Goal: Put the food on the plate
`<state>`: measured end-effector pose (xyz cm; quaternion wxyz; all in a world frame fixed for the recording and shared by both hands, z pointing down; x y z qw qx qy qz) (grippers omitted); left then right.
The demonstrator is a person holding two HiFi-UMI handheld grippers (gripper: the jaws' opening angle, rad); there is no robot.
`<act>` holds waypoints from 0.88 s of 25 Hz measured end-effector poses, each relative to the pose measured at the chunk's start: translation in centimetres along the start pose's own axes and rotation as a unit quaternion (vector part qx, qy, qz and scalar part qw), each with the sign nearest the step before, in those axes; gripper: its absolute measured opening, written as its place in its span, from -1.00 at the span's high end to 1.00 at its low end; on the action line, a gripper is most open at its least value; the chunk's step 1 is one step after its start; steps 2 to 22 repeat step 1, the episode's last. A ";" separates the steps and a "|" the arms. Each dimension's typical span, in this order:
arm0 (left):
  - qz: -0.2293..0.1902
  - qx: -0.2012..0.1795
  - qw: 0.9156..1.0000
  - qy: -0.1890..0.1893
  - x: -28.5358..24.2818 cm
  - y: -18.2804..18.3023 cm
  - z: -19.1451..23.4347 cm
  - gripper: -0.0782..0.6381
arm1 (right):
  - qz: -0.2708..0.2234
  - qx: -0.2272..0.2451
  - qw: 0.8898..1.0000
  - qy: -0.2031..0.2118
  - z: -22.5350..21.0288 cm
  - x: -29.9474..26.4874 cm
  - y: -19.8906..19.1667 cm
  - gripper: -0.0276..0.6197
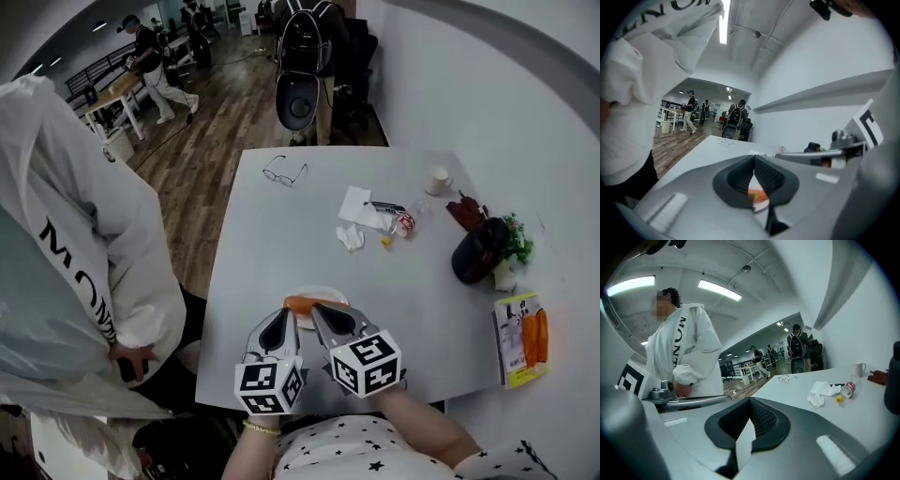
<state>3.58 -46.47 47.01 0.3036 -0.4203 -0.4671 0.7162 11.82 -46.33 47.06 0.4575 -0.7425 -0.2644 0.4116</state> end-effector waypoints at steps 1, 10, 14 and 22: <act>0.000 0.000 1.000 0.001 -0.1 0.0 -0.1 0.76 | 0.000 0.000 1.000 0.000 -0.1 0.0 0.0 0.92; 0.000 0.000 1.000 0.001 -0.1 0.0 -0.1 0.76 | 0.000 0.000 1.000 0.000 -0.1 0.0 0.0 0.92; 0.000 0.000 1.000 0.001 -0.1 0.0 -0.1 0.76 | 0.000 0.000 1.000 0.000 -0.1 0.0 0.0 0.92; 0.000 0.000 1.000 0.001 -0.1 0.0 -0.1 0.76 | 0.000 0.000 1.000 0.000 -0.1 0.0 0.0 0.92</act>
Point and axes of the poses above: the fingertips, and each gripper's own axes: x backward along the fingers, z to its left, y out of its top, the point moved 3 cm from there along x, backward along the fingers, and after that the axes turned 4 degrees about z, right-handed, at the moved point
